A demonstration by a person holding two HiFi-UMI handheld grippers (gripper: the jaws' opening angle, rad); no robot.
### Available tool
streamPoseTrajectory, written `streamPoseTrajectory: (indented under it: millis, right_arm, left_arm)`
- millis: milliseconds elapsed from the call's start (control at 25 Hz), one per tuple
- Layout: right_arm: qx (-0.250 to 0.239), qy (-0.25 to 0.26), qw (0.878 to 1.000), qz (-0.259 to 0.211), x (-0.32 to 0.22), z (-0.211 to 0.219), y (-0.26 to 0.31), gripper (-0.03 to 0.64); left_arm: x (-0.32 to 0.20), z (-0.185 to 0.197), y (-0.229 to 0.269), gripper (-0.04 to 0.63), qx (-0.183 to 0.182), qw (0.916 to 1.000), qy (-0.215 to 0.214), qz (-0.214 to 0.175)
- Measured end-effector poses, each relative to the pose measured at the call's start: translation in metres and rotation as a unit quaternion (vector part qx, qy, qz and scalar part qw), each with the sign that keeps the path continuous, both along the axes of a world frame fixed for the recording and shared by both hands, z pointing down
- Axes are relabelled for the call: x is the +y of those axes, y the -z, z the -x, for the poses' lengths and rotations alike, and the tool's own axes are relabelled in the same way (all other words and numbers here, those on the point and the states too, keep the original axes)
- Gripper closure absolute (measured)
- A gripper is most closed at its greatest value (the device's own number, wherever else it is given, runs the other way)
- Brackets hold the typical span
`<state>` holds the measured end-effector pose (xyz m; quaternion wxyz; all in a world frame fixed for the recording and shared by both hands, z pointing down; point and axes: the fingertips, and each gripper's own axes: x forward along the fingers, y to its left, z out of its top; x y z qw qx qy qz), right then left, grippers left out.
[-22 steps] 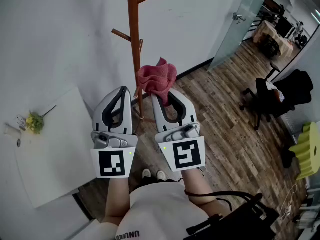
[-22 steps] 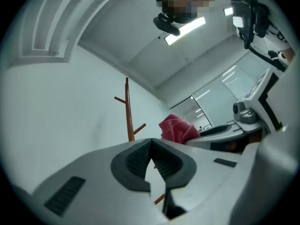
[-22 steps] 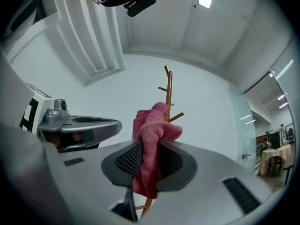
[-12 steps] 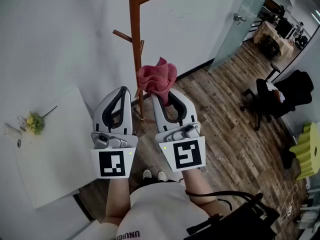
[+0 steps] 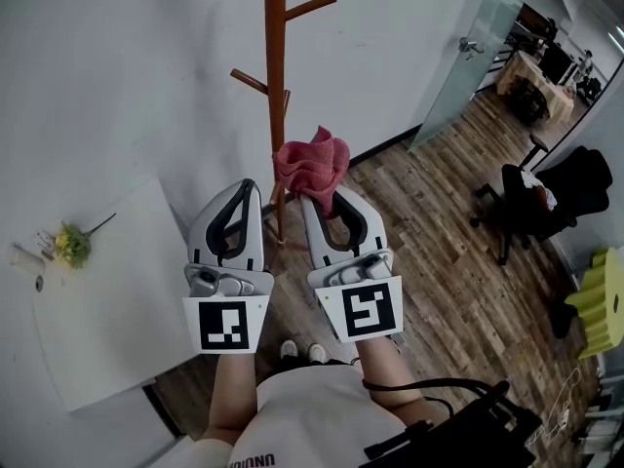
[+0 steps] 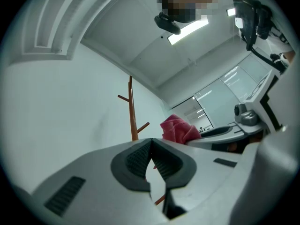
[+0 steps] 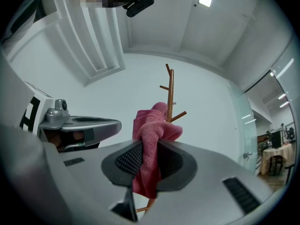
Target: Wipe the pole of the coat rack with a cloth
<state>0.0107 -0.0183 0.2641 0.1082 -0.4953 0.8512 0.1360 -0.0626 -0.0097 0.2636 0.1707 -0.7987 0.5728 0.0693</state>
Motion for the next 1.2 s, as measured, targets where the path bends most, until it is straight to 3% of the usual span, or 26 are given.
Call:
streamPoseTrajectory:
  millis: [200,360,720,880,1040,1200]
  right_arm:
    - [-0.007,-0.012,1.000,0.018,-0.005,0.003,-0.005,0.537]
    - [0.021,-0.027,0.999,0.041,-0.007,0.006,-0.020,0.537]
    - [0.034,-0.033,0.997,0.056,-0.015,0.016,-0.029,0.537]
    - [0.026,-0.024,0.999,0.041,-0.031,0.015,-0.022,0.537]
    - [-0.019,-0.005,1.000,0.002,-0.051,0.015,0.003,0.537]
    - [0.000,0.006,1.000,0.002,-0.075,0.008,0.001,0.537]
  left_arm:
    - [-0.004,0.010,-0.002,0.583,0.008,0.9999,-0.006,0.004]
    - [-0.005,0.022,-0.006,0.583,0.024,0.9996,-0.012,0.008]
    - [-0.016,0.035,-0.018,0.583,0.036,0.9991,-0.010,0.023]
    - [-0.030,0.035,-0.011,0.583,0.034,0.9994,0.001,0.010]
    - [-0.046,0.034,-0.004,0.583,0.030,0.9995,0.010,0.002]
    - [-0.069,0.033,-0.004,0.583,0.021,0.9995,0.022,0.004]
